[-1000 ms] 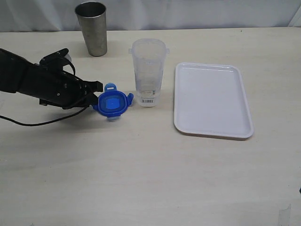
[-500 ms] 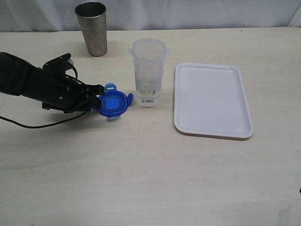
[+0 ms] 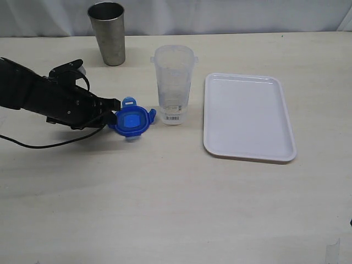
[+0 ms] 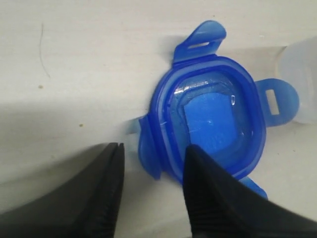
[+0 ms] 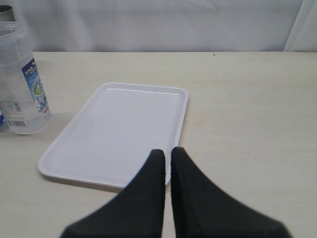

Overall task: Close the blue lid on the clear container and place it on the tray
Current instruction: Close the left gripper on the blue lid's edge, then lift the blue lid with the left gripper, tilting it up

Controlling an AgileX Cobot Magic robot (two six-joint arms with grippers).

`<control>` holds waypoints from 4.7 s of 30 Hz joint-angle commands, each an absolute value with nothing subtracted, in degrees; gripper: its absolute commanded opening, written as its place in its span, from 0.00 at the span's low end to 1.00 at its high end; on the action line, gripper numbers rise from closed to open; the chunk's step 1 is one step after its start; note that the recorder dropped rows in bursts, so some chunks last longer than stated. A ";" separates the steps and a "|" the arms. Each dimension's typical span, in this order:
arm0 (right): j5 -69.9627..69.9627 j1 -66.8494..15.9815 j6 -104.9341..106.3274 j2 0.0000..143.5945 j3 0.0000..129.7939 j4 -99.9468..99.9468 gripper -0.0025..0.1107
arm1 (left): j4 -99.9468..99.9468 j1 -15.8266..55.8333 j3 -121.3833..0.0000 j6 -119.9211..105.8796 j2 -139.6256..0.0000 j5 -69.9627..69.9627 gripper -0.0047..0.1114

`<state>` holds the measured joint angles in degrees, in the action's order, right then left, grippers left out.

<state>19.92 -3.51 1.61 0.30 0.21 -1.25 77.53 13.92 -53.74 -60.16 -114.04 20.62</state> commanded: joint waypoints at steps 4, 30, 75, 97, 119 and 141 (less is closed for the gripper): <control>19.76 -3.21 1.93 0.00 0.00 -0.79 0.06 | 77.08 14.05 -54.15 -60.32 -113.77 20.20 0.36; 19.76 -3.21 1.93 0.00 0.00 -0.79 0.06 | 77.11 14.05 -54.04 -60.07 -113.77 19.72 0.36; 19.76 -3.21 1.93 0.00 0.00 -0.79 0.06 | 73.96 14.05 -54.04 -61.15 -109.76 21.08 0.04; 19.76 -3.21 1.93 0.00 0.00 -0.79 0.06 | 66.39 14.05 -54.04 -61.15 -96.02 16.43 0.04; 19.76 -3.21 1.93 0.00 0.00 -0.79 0.06 | 66.53 14.05 -62.03 -78.21 -88.20 10.15 0.04; 19.76 -3.21 1.93 0.00 0.00 -0.79 0.06 | 66.42 25.39 -73.77 -109.56 -98.05 -1.57 0.04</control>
<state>19.92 -3.51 1.61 0.30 0.21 -1.25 66.06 24.06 -72.00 -105.89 -96.67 0.00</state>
